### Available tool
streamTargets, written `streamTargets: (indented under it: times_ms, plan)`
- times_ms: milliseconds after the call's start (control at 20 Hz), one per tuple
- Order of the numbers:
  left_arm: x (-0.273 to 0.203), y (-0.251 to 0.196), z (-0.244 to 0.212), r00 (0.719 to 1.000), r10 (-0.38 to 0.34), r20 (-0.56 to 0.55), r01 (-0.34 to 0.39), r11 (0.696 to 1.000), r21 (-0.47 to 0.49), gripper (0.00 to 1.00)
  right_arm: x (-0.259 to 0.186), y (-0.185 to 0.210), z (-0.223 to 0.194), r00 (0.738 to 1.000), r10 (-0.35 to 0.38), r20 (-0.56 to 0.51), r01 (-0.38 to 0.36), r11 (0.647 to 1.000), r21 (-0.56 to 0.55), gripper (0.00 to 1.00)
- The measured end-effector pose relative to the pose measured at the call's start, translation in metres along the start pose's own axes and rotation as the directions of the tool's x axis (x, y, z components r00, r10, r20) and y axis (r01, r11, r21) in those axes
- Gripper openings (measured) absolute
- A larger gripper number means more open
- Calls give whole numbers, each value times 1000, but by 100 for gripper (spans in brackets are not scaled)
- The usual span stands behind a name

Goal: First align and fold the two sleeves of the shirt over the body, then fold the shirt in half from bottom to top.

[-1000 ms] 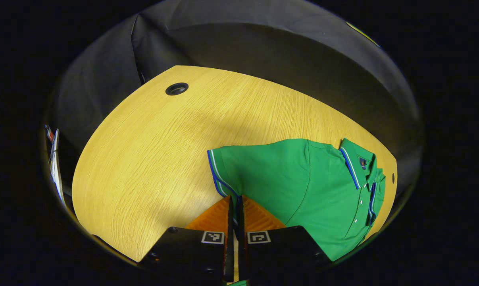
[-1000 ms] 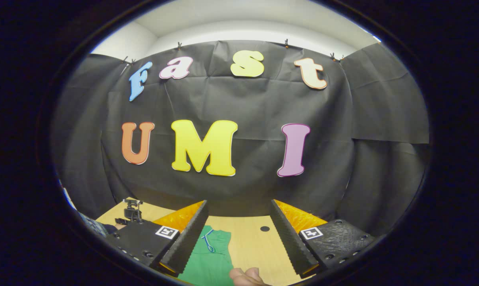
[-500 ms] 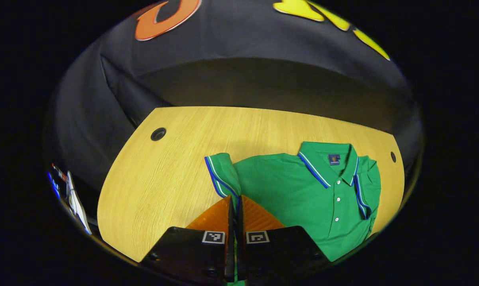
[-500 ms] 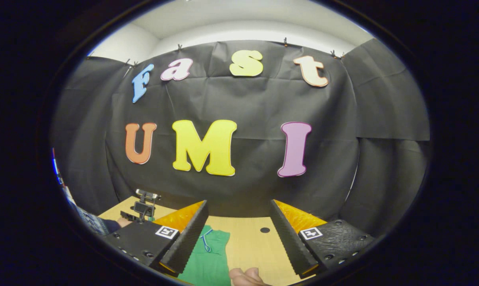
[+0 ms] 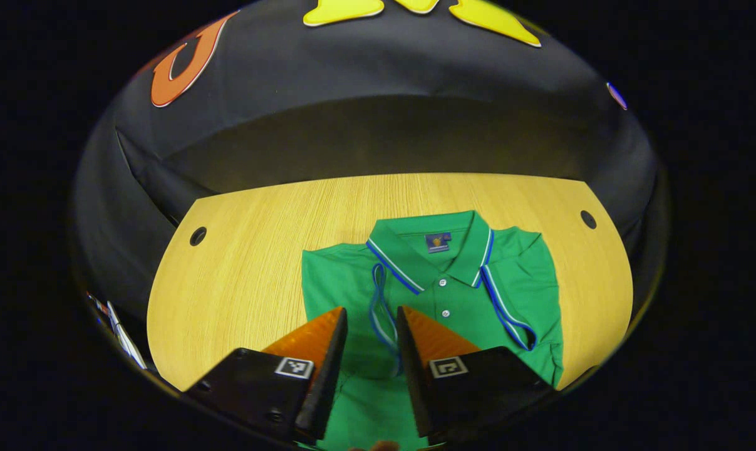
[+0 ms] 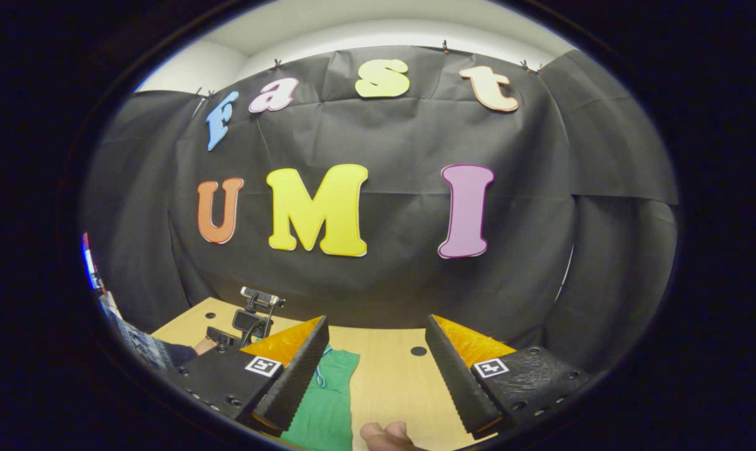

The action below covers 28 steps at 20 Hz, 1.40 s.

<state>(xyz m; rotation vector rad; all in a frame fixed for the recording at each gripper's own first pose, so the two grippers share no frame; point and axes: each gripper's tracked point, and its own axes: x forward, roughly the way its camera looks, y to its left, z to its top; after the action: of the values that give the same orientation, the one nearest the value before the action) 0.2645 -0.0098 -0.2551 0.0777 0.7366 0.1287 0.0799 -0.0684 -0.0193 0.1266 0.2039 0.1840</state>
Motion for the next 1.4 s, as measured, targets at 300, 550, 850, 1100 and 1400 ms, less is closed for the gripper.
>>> streamTargets:
  times_ms: [300,550,850,1100,1400]
  plan:
    - [-66,20,34,986,21,166,-19,1000,-14,97,12,15,-6,999,37,-14,-37,999,16,96]
    - [-121,53,27,970,14,241,9,996,-93,100,11,39,-23,997,59,-47,-60,998,-4,95]
    - [-161,98,-17,967,25,253,8,992,-129,97,14,56,-76,991,49,-123,-57,996,-62,95]
    - [-159,112,-96,994,7,112,6,994,-113,97,15,65,-174,942,45,-332,-73,995,-74,95]
    - [-149,117,-232,982,-33,-186,11,993,-118,98,-25,62,-327,761,-5,-649,-70,993,-90,96]
